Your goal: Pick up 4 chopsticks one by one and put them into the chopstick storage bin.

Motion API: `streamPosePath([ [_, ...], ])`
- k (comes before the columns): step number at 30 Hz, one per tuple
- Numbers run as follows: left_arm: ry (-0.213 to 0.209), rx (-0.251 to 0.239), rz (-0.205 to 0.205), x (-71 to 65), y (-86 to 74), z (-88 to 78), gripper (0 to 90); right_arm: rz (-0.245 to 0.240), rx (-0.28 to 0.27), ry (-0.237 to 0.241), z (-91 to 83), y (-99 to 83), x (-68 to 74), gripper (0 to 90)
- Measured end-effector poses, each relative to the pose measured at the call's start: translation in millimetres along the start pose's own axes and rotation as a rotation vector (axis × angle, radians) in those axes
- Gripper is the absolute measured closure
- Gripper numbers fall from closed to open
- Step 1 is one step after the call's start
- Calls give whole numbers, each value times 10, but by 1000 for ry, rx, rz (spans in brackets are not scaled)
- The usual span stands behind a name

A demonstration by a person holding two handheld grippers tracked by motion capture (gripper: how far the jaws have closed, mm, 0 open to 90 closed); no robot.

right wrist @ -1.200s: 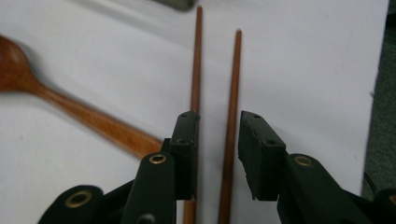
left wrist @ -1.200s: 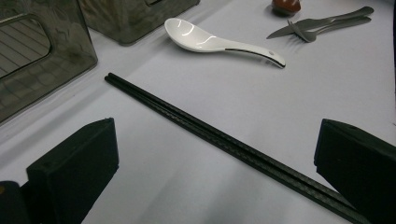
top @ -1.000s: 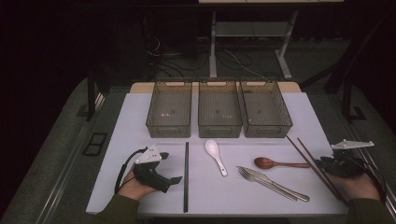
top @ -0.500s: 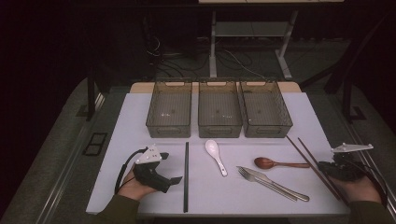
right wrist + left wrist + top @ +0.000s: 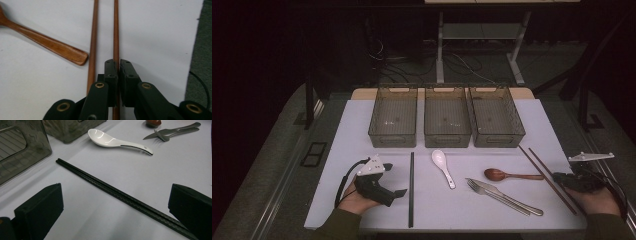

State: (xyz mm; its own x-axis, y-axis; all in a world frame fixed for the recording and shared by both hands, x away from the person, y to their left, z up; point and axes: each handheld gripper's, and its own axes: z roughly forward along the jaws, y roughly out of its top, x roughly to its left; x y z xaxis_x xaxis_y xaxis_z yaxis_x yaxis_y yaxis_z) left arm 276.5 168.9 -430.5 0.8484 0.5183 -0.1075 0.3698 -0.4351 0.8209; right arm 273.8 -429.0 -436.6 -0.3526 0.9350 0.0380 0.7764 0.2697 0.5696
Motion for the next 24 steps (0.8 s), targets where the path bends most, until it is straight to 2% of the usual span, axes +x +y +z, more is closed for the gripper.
streamPosePath([
  [4,0,1,-1,0,-1,2,0,9,-14,-5,-24,16,-27,849],
  [7,0,2,-1,-1,-1,5,0,24,-38,12,-60,41,-38,849],
  [14,-2,2,-2,-1,-1,6,0,58,-123,26,-158,109,-73,849],
  [17,-3,3,-1,1,-2,5,0,73,-159,46,-194,157,-77,850],
  [24,-9,7,2,12,-11,1,0,64,-199,54,-246,289,-28,850],
])
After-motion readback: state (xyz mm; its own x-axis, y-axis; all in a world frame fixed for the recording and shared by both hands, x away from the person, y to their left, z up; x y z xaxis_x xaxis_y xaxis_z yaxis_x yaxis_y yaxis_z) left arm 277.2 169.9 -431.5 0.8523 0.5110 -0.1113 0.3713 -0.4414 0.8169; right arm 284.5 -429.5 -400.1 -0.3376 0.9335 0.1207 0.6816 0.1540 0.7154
